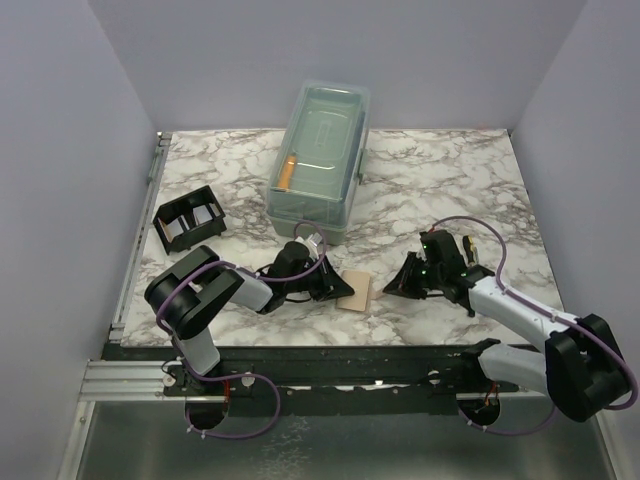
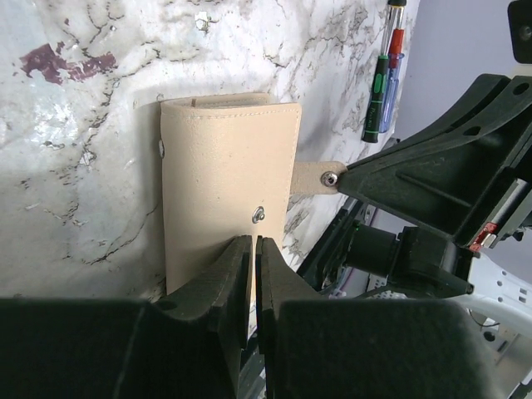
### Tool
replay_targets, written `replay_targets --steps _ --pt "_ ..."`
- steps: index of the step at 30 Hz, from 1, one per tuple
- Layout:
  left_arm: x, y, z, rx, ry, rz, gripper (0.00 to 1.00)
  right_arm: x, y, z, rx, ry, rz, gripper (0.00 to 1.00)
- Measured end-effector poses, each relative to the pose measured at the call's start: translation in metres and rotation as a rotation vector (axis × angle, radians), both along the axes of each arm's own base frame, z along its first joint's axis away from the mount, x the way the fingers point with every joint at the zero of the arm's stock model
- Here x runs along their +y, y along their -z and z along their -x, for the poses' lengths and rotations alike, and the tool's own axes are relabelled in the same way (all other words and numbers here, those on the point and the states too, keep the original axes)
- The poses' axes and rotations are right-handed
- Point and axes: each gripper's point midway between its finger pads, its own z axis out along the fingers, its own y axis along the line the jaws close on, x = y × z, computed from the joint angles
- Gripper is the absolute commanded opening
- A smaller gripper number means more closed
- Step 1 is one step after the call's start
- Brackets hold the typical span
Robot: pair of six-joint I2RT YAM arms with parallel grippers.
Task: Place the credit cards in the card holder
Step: Close the card holder at the center of the board.
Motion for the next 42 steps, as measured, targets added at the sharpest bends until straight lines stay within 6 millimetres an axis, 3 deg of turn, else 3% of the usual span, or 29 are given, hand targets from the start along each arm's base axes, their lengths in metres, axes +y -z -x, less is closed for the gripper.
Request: replay_targets --steps 21,42 --pt "-0.002 0.002 0.000 -0.015 -0.014 -0.013 0.10 0.034 -0.001 -0.005 -0.066 -0.267 -0.104 0.00" --pt "-0.004 0.002 0.000 -0.021 -0.015 -0.014 0.07 0.053 0.000 -0.008 -0.047 -0.346 -0.190 0.00"
